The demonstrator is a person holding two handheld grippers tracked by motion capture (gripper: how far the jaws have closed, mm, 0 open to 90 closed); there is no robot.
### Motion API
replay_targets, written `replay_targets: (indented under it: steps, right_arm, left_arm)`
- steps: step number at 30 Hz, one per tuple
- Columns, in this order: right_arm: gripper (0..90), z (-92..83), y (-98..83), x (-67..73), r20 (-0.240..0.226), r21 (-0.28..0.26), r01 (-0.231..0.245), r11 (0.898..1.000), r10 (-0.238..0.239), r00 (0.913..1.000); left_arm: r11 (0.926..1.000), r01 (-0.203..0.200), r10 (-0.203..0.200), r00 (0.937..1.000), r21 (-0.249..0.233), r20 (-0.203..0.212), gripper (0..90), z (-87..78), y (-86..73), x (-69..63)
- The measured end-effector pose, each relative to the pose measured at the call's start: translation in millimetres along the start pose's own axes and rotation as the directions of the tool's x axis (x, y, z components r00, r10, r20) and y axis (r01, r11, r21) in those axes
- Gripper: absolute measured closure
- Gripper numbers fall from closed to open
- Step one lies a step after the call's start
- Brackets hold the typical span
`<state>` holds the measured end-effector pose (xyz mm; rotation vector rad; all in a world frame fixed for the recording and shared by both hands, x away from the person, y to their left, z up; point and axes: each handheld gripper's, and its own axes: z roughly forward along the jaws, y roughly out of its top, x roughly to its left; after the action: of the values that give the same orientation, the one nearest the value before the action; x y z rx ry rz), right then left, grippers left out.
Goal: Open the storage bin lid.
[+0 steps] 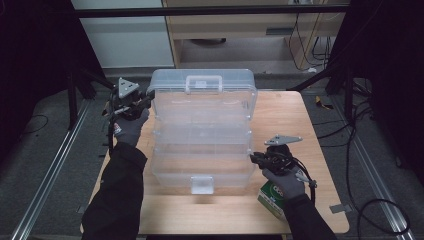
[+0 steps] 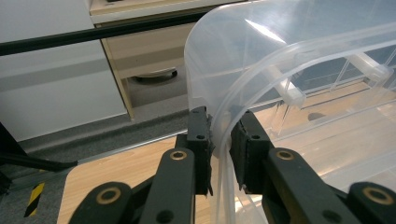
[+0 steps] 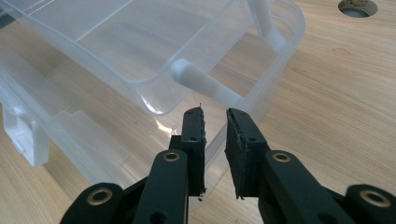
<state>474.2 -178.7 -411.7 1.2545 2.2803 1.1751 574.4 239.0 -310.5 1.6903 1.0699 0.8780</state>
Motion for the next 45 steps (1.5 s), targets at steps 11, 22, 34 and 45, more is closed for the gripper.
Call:
replay_targets:
  steps: [11,22,34,45]
  right_arm:
    - [77.6,0.0,0.1,-0.4,0.000,0.003,0.002,1.000,-0.002,1.0000]
    - [77.6,0.1,0.4,-0.3,-0.001,0.003,0.004,1.000,-0.004,1.0000]
    - [77.6,0.2,0.6,-0.1,0.001,0.004,0.008,1.000,-0.008,1.0000]
    - [77.5,0.3,0.8,-0.2,0.000,0.004,0.004,1.000,-0.004,1.0000]
  left_arm:
    - [0.9997,0.003,-0.003,1.0000,0.024,-0.001,77.9,14.0,7.4,4.5]
    - [0.9992,0.016,-0.016,0.9999,0.038,-0.003,78.1,26.5,11.5,8.2]
    - [0.9987,0.017,-0.017,0.9999,0.048,0.000,77.9,38.5,14.0,11.9]
    - [0.9984,0.025,-0.025,0.9997,0.050,0.001,77.8,46.2,14.2,14.4]
